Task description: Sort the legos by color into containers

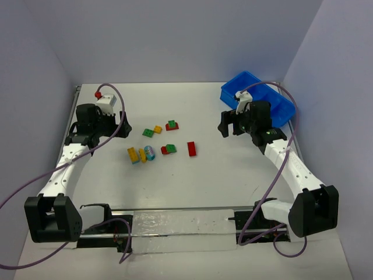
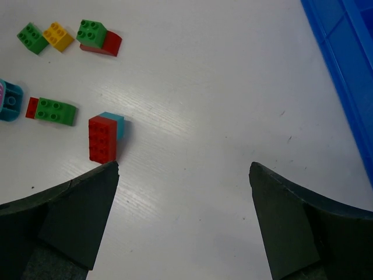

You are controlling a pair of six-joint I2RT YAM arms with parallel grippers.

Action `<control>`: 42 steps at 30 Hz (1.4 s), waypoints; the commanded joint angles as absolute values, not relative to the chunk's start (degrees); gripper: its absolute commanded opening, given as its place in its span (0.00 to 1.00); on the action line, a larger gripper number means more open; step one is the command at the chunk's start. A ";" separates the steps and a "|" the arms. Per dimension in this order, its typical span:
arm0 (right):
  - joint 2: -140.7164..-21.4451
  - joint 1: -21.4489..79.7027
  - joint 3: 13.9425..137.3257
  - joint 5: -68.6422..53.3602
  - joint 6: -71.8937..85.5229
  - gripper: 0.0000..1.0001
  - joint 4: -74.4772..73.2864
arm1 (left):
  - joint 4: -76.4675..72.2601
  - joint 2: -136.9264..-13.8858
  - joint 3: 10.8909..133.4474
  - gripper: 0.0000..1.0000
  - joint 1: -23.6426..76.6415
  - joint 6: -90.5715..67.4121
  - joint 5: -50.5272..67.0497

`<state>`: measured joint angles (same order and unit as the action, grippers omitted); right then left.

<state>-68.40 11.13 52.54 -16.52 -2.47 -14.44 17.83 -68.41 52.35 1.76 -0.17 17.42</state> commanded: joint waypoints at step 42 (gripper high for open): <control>-106.29 36.39 77.48 -1.87 17.37 0.84 -30.15 | 14.83 -69.96 52.65 0.99 1.58 -2.79 10.11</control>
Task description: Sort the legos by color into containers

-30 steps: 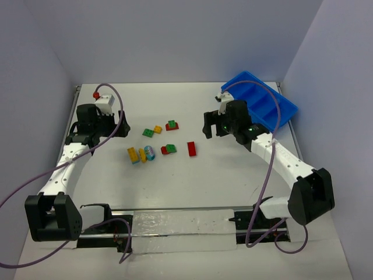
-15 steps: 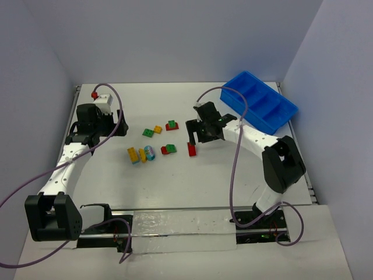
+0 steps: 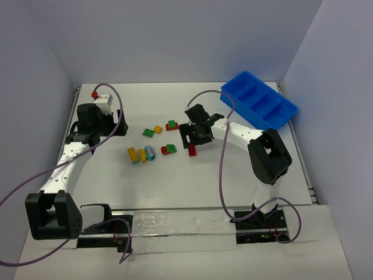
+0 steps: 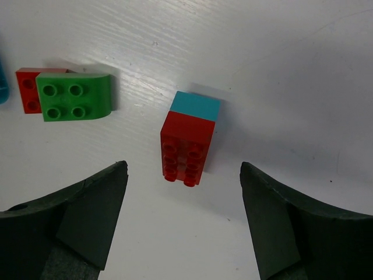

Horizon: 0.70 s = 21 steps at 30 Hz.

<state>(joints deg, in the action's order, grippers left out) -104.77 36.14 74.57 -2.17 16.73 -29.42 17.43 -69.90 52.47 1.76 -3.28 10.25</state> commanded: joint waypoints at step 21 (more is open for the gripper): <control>-109.72 36.30 77.93 -4.02 15.80 0.36 -31.19 | 14.78 -71.36 53.89 0.99 1.66 -1.74 11.64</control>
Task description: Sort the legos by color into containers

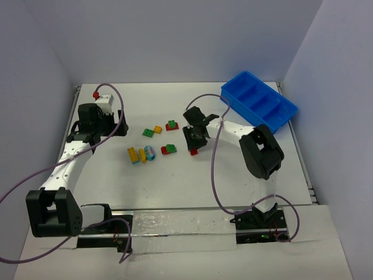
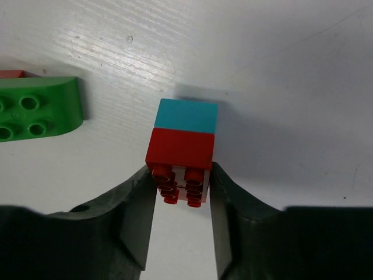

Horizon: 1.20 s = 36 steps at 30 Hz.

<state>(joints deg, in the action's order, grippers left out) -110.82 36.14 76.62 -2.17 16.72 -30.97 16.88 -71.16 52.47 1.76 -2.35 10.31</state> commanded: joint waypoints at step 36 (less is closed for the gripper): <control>-81.19 33.75 70.03 -60.21 8.15 0.00 -15.82 | 8.96 -68.20 57.83 0.93 15.03 -7.19 72.58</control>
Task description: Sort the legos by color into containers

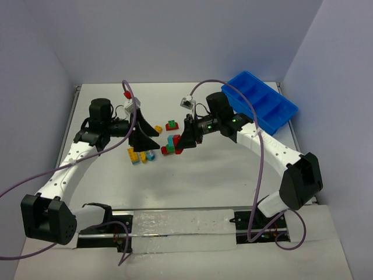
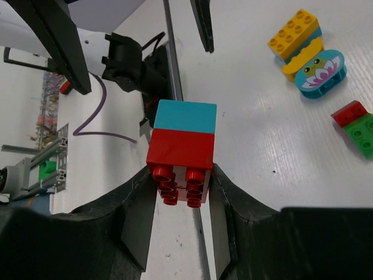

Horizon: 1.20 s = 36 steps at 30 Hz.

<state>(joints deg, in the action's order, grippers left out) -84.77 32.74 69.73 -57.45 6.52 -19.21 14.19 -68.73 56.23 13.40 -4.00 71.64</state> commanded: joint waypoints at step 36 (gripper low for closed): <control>-79.44 36.63 71.73 -61.83 6.76 0.00 -18.00 | 6.49 -71.27 55.40 0.05 22.15 -8.55 74.26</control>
<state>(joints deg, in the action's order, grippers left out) -82.69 36.51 69.76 -61.14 7.45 -19.05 4.90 -70.40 55.73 21.60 -11.77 71.76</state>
